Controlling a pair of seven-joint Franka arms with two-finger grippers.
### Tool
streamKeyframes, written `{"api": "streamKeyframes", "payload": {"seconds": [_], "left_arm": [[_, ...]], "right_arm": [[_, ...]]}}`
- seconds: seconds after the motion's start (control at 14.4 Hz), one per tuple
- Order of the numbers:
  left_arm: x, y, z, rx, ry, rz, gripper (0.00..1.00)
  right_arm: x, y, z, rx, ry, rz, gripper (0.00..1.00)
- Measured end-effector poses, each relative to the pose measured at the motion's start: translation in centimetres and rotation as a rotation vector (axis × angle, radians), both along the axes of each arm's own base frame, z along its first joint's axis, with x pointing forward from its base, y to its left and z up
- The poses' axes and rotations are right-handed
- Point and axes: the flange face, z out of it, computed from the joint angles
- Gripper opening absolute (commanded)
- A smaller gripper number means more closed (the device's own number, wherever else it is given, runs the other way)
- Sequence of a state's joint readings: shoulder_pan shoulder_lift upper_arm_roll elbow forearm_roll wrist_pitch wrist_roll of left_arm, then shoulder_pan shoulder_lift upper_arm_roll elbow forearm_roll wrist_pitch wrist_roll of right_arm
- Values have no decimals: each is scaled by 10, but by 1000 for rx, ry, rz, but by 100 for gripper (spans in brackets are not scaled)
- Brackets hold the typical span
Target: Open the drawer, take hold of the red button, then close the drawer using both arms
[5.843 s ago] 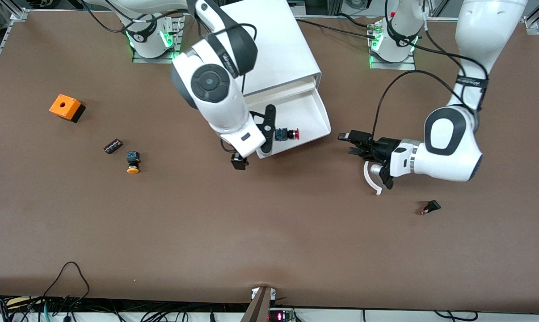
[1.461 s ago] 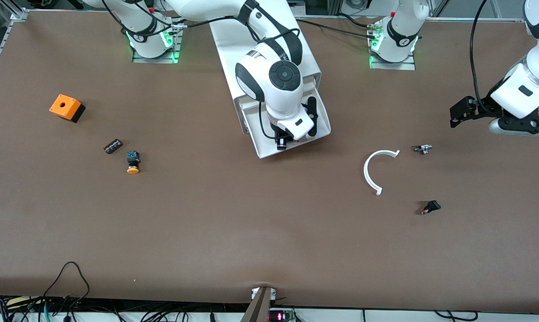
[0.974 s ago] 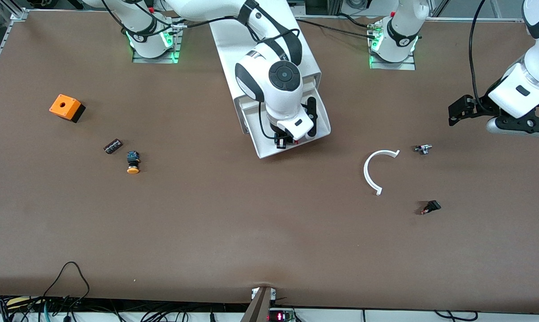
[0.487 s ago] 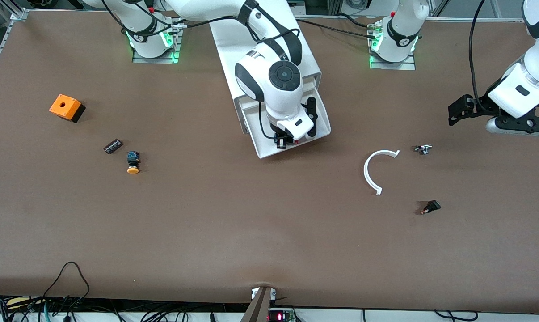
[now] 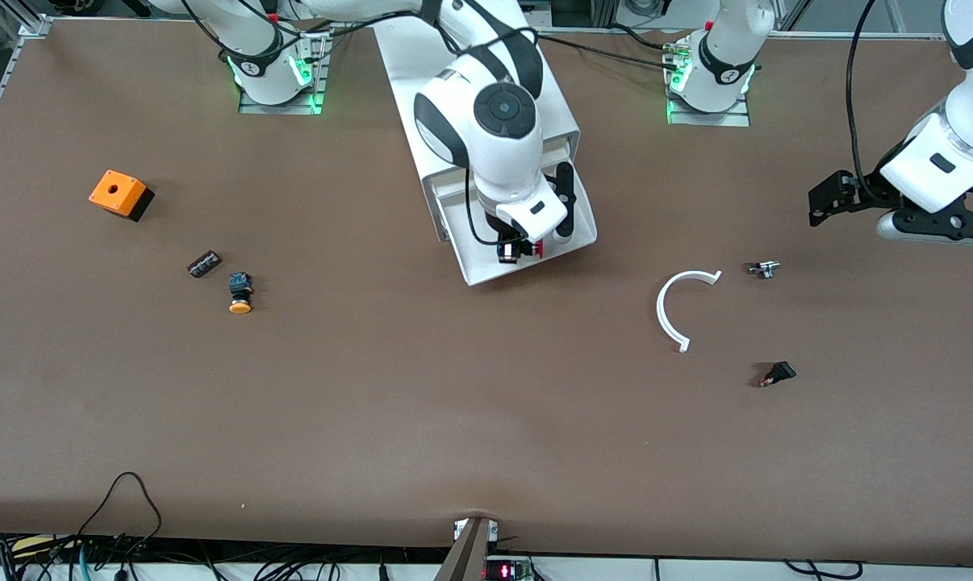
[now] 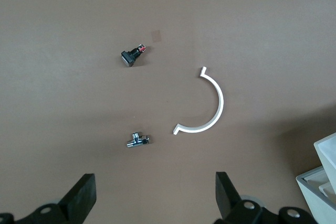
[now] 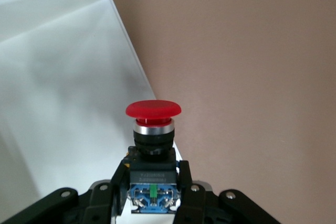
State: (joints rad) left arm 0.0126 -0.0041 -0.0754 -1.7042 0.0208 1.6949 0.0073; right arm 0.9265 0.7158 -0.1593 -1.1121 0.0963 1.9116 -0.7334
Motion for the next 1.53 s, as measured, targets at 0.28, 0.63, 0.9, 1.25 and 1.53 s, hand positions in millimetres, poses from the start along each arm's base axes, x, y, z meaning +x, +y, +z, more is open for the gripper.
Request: {"api": "streamKeyframes", "payload": {"seconds": [0.28, 0.63, 0.9, 1.25, 1.53], "left_arm": [[0, -1, 0, 0, 1, 0, 100], [3, -1, -10, 1, 28, 7, 100], [5, -2, -16, -11, 38, 33, 100], [12, -26, -38, -70, 83, 205, 100], [36, -86, -81, -92, 96, 353, 100]], "right_arm": [[33, -49, 66, 44, -55, -78, 27], [93, -134, 95, 66, -80, -226, 27], [112, -166, 83, 28, -78, -407, 27], [125, -201, 47, -8, -28, -715, 27], [144, -253, 19, -42, 12, -911, 27]]}}
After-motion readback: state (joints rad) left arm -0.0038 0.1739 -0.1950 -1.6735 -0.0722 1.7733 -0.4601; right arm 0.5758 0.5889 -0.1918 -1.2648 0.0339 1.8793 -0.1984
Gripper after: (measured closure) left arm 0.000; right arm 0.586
